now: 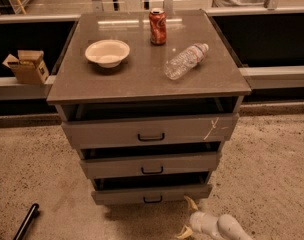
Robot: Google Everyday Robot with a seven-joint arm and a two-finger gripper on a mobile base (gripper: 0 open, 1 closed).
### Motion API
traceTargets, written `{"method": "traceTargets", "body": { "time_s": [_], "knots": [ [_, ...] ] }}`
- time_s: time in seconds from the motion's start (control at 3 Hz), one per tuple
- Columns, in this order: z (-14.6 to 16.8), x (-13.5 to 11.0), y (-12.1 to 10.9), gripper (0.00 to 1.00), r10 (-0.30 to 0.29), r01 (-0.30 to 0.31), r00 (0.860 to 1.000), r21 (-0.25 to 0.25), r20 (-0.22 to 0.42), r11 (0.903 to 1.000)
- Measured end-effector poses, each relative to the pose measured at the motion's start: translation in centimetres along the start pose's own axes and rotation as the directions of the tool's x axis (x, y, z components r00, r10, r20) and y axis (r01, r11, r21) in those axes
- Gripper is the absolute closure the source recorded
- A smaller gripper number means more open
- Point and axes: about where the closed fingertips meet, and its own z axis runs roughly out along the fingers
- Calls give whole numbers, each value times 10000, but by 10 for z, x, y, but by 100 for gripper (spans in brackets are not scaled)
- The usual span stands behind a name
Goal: Close bottom drawer
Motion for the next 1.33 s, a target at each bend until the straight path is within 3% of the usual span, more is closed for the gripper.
{"method": "traceTargets", "body": {
  "time_s": [0.67, 1.0, 1.33],
  "knots": [
    [9, -30, -18, 42, -650, 658, 9974, -230, 322, 9976],
    [16, -35, -28, 39, -655, 666, 9968, -224, 468, 9975],
    [23, -37, -37, 16, -631, 638, 9972, -150, 400, 9979]
  ]
}}
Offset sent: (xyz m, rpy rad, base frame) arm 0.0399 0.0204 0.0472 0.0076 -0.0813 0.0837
